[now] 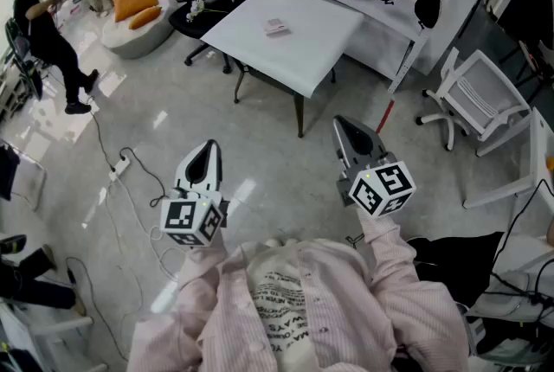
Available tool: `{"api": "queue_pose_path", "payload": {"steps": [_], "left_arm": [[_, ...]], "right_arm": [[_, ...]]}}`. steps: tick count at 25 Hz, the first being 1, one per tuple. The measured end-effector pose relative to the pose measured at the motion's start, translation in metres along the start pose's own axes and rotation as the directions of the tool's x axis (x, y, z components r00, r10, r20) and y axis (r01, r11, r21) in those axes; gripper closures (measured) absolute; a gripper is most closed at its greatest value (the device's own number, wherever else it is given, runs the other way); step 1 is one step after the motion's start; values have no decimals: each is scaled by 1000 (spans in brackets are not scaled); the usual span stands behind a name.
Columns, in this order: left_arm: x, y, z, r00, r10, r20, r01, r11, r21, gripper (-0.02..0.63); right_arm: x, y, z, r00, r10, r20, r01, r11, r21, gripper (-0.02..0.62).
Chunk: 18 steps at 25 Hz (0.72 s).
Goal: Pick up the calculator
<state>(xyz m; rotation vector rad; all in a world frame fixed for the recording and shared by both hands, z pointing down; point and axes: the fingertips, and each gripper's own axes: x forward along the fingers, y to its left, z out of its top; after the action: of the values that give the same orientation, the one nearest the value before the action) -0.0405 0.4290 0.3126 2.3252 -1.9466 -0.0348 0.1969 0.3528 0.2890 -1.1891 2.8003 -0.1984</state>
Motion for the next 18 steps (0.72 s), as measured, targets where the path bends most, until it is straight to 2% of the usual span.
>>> {"api": "queue_pose_path", "payload": {"steps": [6, 9, 11, 14, 16, 18], "left_arm": [[7, -9, -4, 1000, 0, -13, 0, 1000, -2, 604], [11, -15, -9, 1000, 3, -18, -3, 1000, -5, 605], [13, -17, -11, 1000, 4, -19, -5, 1000, -5, 606], [16, -23, -15, 1000, 7, -15, -7, 1000, -6, 605], [19, -26, -18, 1000, 10, -15, -10, 1000, -9, 605], [22, -28, -21, 1000, 13, -20, -13, 1000, -16, 605]], "right_arm": [[1, -9, -4, 1000, 17, -15, -17, 1000, 12, 595], [0, -18, -12, 999, 29, -23, -28, 998, 49, 594], [-1, -24, -16, 999, 30, -27, -28, 997, 68, 570], [-2, -34, -19, 999, 27, -21, -25, 995, 95, 483], [-1, -42, -21, 1000, 19, -16, -17, 994, 112, 475], [0, -48, -24, 1000, 16, -18, -13, 991, 131, 438]]}}
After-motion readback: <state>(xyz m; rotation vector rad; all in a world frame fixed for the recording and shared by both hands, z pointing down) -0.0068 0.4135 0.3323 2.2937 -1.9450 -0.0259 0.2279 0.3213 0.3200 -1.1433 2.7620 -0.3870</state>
